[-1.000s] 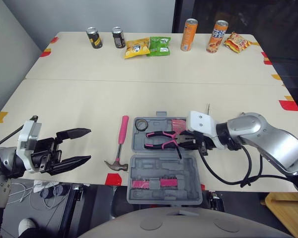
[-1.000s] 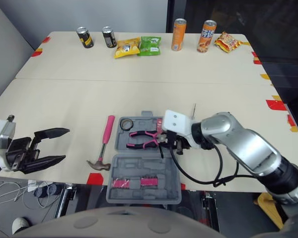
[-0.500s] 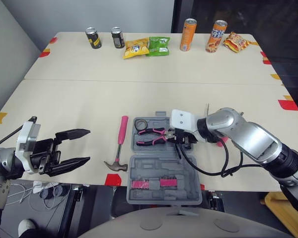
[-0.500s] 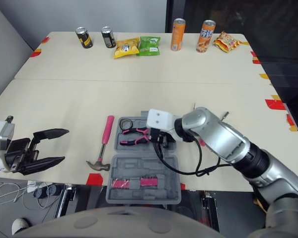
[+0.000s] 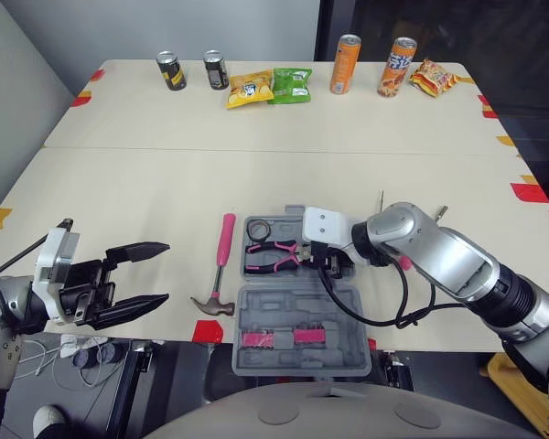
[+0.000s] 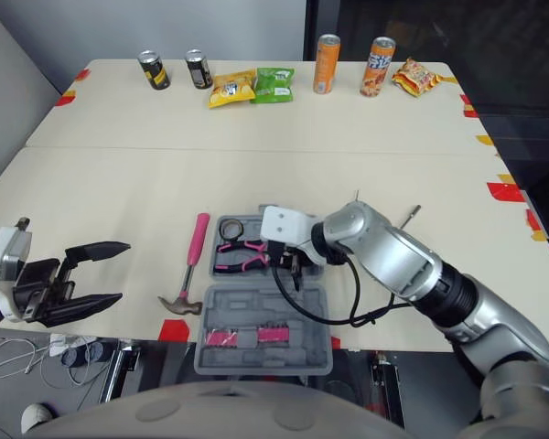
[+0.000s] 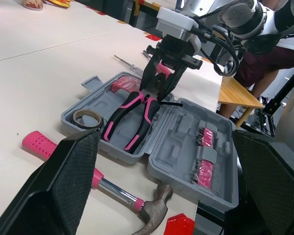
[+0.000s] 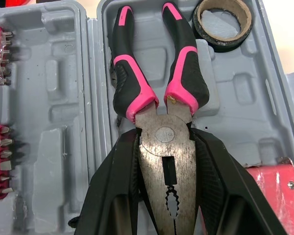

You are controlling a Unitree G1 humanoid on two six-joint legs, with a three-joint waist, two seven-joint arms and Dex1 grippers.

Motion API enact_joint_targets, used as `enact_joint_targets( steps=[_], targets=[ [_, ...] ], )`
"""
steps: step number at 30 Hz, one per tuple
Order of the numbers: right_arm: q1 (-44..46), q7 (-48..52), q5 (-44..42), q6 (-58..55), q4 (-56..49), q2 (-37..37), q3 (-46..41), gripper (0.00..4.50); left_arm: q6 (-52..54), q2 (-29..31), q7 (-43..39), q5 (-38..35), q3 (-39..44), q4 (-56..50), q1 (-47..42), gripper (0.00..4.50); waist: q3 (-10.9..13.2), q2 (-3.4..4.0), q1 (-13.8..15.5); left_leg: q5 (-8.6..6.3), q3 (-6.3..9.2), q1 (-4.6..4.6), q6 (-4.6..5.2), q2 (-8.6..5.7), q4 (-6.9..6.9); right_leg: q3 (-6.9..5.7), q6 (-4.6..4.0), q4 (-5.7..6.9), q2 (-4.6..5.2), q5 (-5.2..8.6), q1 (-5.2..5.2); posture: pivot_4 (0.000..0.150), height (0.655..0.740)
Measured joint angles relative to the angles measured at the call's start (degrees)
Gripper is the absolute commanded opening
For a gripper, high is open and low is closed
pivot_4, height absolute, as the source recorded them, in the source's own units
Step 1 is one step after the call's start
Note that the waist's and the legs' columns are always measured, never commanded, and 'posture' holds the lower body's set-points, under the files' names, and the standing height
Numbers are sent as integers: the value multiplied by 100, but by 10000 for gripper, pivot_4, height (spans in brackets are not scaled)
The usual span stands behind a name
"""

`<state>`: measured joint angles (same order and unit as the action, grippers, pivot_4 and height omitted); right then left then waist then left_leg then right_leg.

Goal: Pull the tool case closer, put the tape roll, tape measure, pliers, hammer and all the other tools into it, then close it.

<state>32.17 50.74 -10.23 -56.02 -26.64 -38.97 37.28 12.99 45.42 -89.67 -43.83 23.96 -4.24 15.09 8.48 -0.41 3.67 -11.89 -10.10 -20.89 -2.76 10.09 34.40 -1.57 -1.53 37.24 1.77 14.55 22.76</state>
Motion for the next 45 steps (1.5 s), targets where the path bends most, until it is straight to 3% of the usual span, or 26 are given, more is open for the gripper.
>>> enact_joint_targets(
  steps=[2,5,11,17,20,26,36,45],
  targets=[
    [-4,7,1,-15,58,41,1,20805,-1,-3,2,0,-12,-1,0,45000,0,0,-2,0,0,0,0,0,0,0,0,1,0,0,0,1500,7400],
    [-86,-12,19,52,153,93,13,30222,-1,-34,6,0,-38,-25,10,45000,0,0,5,0,0,-1,0,0,1,0,0,0,0,0,0,1500,7400],
    [-648,85,-160,1065,196,117,-594,30222,1,-43,19,-1,-47,-70,10,45000,-3,-4,22,-1,-1,-3,-1,1,4,1,0,-3,1,0,-1,1500,7400],
    [-1366,115,-698,2045,431,752,-1416,30222,5,-103,42,-2,-71,-186,10,45000,-6,-5,-2,0,-3,-3,1,3,6,1,-2,2,0,0,0,1500,7400],
    [-1558,109,-684,2526,843,987,-1462,22028,11,-149,69,-2,-113,-226,11,45000,-9,-7,-12,0,-2,-3,1,3,7,1,-4,1,0,1,0,1500,7400],
    [-1802,105,-440,3191,1560,1194,-1433,662,41,-169,125,-3,-163,-244,8,45000,-8,-7,-17,0,-1,-6,2,3,12,0,-4,1,0,1,0,1500,7400],
    [-1613,83,176,3682,2353,1383,-1181,229,50,-222,193,-1,-168,-326,18,45000,-31,-7,-85,0,0,2,4,3,11,-1,-5,3,0,2,-7,1500,7400],
    [-1063,371,604,3105,2484,1295,-675,229,51,-342,296,58,-267,-330,110,45000,-126,13,-99,-38,-11,178,-61,3,-46,1,-22,-31,-1,33,-169,1500,7400]
  ],
)
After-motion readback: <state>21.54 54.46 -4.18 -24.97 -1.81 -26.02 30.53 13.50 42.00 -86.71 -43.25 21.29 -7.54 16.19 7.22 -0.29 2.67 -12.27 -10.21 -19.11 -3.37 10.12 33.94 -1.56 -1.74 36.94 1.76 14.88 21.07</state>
